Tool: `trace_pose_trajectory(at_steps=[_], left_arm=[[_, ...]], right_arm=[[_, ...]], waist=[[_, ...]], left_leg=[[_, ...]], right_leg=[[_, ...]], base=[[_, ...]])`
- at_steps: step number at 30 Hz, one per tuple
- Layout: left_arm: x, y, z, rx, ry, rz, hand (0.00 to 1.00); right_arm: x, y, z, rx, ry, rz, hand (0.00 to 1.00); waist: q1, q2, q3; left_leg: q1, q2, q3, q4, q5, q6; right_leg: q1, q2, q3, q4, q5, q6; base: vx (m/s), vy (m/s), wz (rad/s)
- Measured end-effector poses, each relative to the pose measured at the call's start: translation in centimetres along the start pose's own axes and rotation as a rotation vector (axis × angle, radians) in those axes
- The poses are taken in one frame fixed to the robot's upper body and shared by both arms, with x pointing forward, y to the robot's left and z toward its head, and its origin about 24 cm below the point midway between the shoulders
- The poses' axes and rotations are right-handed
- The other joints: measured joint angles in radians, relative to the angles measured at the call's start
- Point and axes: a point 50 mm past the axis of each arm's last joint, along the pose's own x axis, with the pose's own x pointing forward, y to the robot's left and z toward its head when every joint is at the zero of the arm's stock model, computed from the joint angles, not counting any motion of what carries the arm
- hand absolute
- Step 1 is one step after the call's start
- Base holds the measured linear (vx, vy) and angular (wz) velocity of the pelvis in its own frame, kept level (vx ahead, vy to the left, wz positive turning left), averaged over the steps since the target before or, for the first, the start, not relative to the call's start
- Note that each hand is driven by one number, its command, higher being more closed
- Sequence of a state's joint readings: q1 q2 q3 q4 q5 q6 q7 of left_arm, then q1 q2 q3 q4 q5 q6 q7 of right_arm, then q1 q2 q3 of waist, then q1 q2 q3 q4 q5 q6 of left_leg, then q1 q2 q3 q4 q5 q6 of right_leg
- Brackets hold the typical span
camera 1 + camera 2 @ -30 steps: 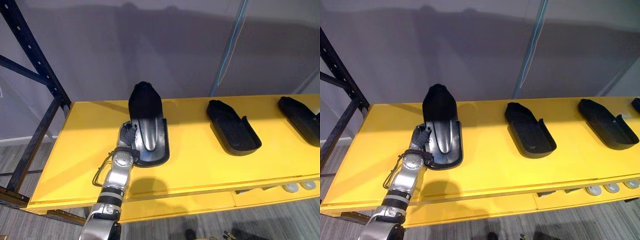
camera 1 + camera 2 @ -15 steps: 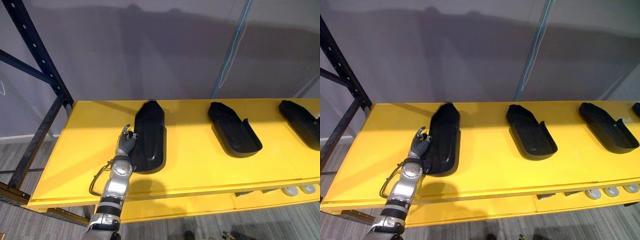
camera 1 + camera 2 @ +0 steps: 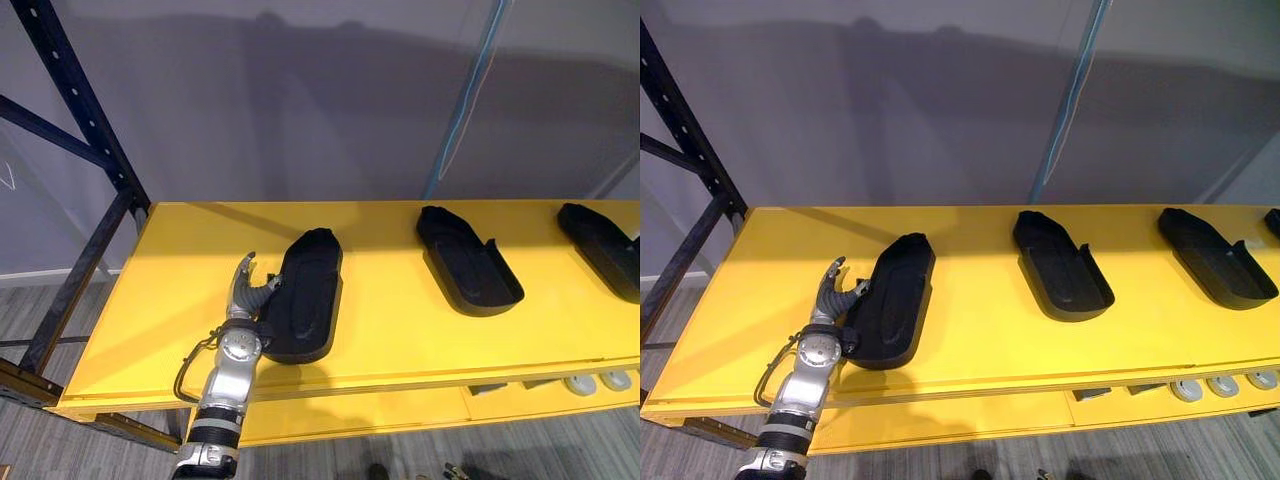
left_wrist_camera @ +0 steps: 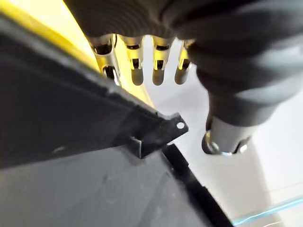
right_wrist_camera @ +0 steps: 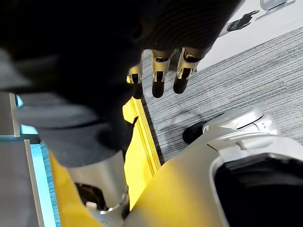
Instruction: Walk over and take plastic housings, then place them on the shelf
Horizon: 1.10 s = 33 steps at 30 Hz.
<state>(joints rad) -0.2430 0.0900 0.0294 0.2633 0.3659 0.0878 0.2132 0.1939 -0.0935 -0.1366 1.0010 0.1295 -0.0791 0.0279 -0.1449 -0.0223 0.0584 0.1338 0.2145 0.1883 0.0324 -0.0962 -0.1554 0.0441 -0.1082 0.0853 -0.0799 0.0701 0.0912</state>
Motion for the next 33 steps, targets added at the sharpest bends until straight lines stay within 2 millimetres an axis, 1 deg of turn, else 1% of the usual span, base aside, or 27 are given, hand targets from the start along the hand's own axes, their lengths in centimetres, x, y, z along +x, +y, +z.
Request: trace_pose_trajectory(at_steps=[2,5,7,8,10,11,14,16,17,19,20,21,23,24,25,30,31,33], left_arm=[[-0.2,0.1,0.4,-0.033,-0.02,0.006,0.0],[-0.4,0.4,1.6,-0.068,-0.085,0.027,0.0],[-0.5,0.6,2.6,-0.09,-0.131,0.036,0.0],[-0.6,0.8,3.5,-0.111,-0.185,0.049,0.0],[-0.7,0.9,4.2,-0.118,-0.216,0.058,0.0],[-0.9,1.1,4.9,-0.138,-0.251,0.065,0.0],[-1.2,1.2,6.1,-0.179,-0.307,0.068,0.0],[-1.7,1.5,7.7,-0.211,-0.382,0.076,0.0],[-1.8,1.6,8.1,-0.217,-0.4,0.078,0.0],[-2.6,1.8,9.4,-0.248,-0.469,0.076,0.0],[-3.0,2.0,9.7,-0.263,-0.493,0.072,0.0],[-4.2,2.2,10.2,-0.283,-0.542,0.061,0.0],[-5.4,2.3,10.1,-0.304,-0.575,0.023,0.0],[-5.8,2.3,9.9,-0.313,-0.578,0.007,1.0],[-6.6,2.3,9.5,-0.32,-0.58,-0.03,1.0],[-8.4,2.2,8.6,-0.361,-0.573,-0.145,1.0],[-9.1,2.3,8.4,-0.406,-0.578,-0.199,1.0],[-9.6,2.4,7.9,-0.46,-0.564,-0.269,1.0]], right_arm=[[0.0,0.0,0.0,0.0,0.001,-0.001,0.0],[0.0,-0.1,-0.1,0.0,0.002,-0.001,0.0],[0.0,-0.1,-0.1,-0.001,0.003,-0.003,0.0],[-0.1,-0.2,-0.2,-0.003,0.005,-0.005,0.0],[-0.1,-0.2,-0.2,-0.003,0.006,-0.005,0.0],[-0.1,-0.2,-0.2,-0.003,0.006,-0.005,0.0],[-0.1,-0.3,-0.3,-0.003,0.01,-0.006,0.0],[-0.1,-0.3,-0.4,-0.003,0.015,-0.007,0.0],[-0.1,-0.3,-0.4,-0.003,0.015,-0.008,0.0],[-0.1,-0.4,-0.5,-0.004,0.016,-0.01,0.0],[-0.1,-0.4,-0.5,-0.004,0.018,-0.01,0.0],[-0.1,-0.5,-0.5,-0.004,0.018,-0.012,0.0],[-0.1,-0.5,-0.6,-0.004,0.019,-0.013,0.0],[-0.1,-0.5,-0.7,-0.004,0.023,-0.014,0.0],[-0.1,-0.5,-0.7,-0.003,0.024,-0.014,0.0],[-0.2,-0.7,-1.0,-0.005,0.035,-0.017,0.0],[-0.2,-0.7,-1.0,-0.007,0.035,-0.018,0.0],[-0.2,-0.8,-1.0,-0.012,0.037,-0.017,0.0]], waist=[[0.004,0.0,0.0],[0.006,0.0,-0.002],[0.013,0.001,-0.003],[0.016,0.002,-0.006],[0.017,0.002,-0.007],[0.017,0.002,-0.007],[0.021,0.002,-0.009],[0.028,0.002,-0.009],[0.03,0.002,-0.009],[0.042,0.004,-0.01],[0.044,0.005,-0.011],[0.049,0.008,-0.012],[0.051,0.008,-0.012],[0.052,0.008,-0.012],[0.053,0.009,-0.011],[0.07,0.018,-0.012],[0.075,0.019,-0.014],[0.078,0.022,-0.013]], left_leg=[[-0.001,0.0,-0.001,0.002,0.0,0.0],[-0.008,0.0,-0.009,0.007,0.0,0.0],[-0.008,0.0,-0.009,0.008,0.0,0.0],[-0.008,0.0,-0.009,0.009,0.0,0.0],[-0.007,0.0,-0.01,0.009,0.0,0.0],[-0.004,0.0,-0.013,0.009,0.0,0.0],[-0.007,0.0,-0.014,0.012,0.0,0.0],[-0.01,0.0,-0.015,0.017,0.0,0.001],[-0.01,0.0,-0.015,0.018,-0.001,0.002],[-0.012,0.0,-0.012,0.025,-0.005,0.006],[-0.012,0.0,-0.008,0.025,-0.006,0.006],[-0.012,-0.001,0.0,0.029,-0.009,0.006],[-0.012,-0.001,0.001,0.034,-0.014,0.005],[-0.012,-0.001,0.001,0.036,-0.016,0.005],[-0.014,-0.001,0.001,0.041,-0.02,0.006],[-0.032,-0.001,-0.003,0.067,-0.039,0.007],[-0.046,-0.002,-0.005,0.073,-0.041,0.007],[-0.046,-0.002,-0.006,0.076,-0.041,0.008]], right_leg=[[0.0,0.0,-0.001,0.0,0.0,0.0],[0.0,-0.002,-0.011,0.001,0.0,0.0],[0.001,-0.002,-0.012,0.002,0.001,0.001],[0.001,-0.003,-0.012,0.002,0.001,0.001],[0.004,-0.003,-0.012,0.002,0.001,0.001],[0.008,-0.003,-0.014,0.002,0.001,0.001],[0.008,-0.004,-0.012,0.002,0.001,0.001],[0.007,-0.004,-0.01,0.004,-0.002,0.005],[0.006,-0.004,-0.01,0.006,-0.003,0.007],[-0.004,-0.004,-0.003,0.027,-0.013,0.019],[-0.009,-0.004,0.002,0.031,-0.016,0.023],[-0.016,-0.004,0.013,0.039,-0.021,0.03],[-0.017,-0.004,0.015,0.042,-0.024,0.034],[-0.018,-0.004,0.015,0.047,-0.026,0.036],[-0.024,-0.004,0.016,0.062,-0.035,0.041],[-0.034,-0.006,0.016,0.072,-0.046,0.048],[-0.046,-0.007,0.016,0.075,-0.046,0.048],[-0.045,-0.007,0.015,0.076,-0.048,0.048]], base=[[0.0,0.0,0.0],[-0.02,0.001,0.06],[-0.01,0.001,0.02],[0.0,0.0,0.0],[0.0,0.001,0.02],[0.0,0.003,0.04],[0.0,0.002,0.01],[0.0,0.0,0.0],[0.0,0.0,0.0],[-0.01,0.0,-0.05],[-0.01,0.007,-0.14],[0.0,0.009,-0.13],[0.0,0.006,-0.05],[0.0,0.0,0.0],[0.0,0.0,0.0],[0.0,0.0,0.0],[0.0,0.0,0.0],[0.02,0.008,0.01]])
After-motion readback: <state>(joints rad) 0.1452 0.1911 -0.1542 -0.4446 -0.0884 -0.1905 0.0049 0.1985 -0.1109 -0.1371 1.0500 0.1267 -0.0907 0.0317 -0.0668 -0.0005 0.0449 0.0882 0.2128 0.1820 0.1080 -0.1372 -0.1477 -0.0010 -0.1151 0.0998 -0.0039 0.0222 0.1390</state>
